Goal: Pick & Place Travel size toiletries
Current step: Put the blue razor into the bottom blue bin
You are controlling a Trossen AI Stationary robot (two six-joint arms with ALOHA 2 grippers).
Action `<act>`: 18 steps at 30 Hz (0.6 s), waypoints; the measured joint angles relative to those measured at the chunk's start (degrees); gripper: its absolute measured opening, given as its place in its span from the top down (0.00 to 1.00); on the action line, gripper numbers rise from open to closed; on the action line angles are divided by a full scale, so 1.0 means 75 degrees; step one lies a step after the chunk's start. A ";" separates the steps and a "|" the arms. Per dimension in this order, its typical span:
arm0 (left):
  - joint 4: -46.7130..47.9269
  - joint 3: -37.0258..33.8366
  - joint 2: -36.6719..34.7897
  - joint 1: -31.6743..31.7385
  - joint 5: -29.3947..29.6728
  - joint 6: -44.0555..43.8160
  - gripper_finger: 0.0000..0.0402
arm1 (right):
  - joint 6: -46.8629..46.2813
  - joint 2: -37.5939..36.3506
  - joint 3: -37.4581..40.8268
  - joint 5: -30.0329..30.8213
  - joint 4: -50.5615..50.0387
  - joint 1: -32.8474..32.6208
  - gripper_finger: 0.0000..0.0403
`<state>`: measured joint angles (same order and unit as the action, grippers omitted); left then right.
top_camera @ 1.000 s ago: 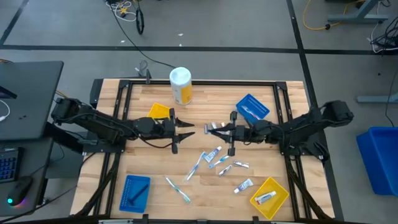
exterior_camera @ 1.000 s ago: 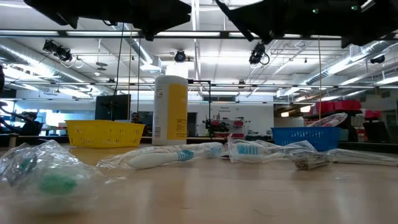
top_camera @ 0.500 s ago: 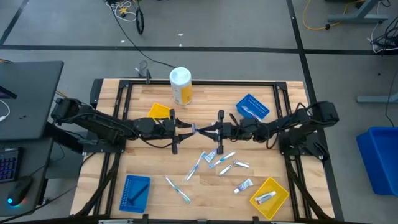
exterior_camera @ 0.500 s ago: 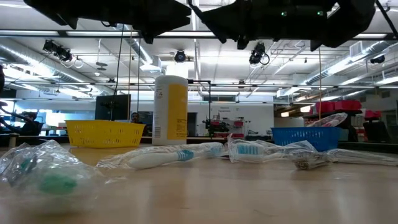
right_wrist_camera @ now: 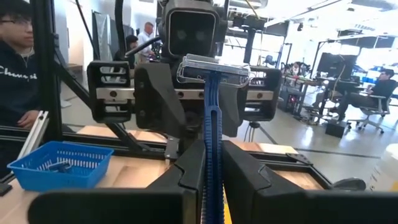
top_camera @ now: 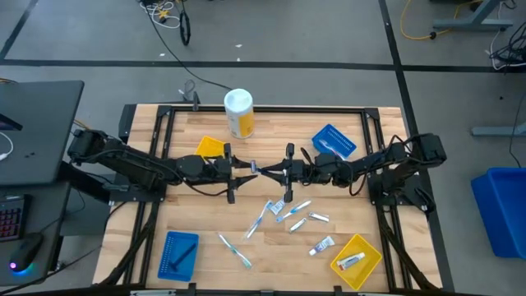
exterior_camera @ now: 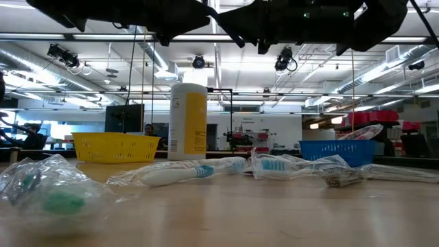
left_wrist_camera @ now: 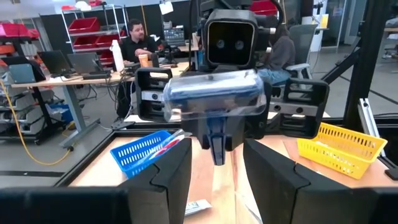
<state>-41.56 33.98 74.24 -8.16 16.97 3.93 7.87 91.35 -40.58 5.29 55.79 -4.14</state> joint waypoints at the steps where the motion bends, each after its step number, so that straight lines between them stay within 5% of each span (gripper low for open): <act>1: 0.0002 0.0000 0.0000 0.0010 0.0000 -0.0003 0.61 | -0.0007 0.0000 0.0000 -0.0002 0.0012 0.0000 0.88; 18: -0.0242 0.0000 0.0003 0.0250 -0.0475 -0.0048 0.61 | -0.0016 -0.0015 -0.0017 -0.0351 0.0120 0.0060 0.88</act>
<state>-43.38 33.98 74.26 -6.28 13.41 3.58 7.75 91.24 -40.71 2.66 56.69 -3.69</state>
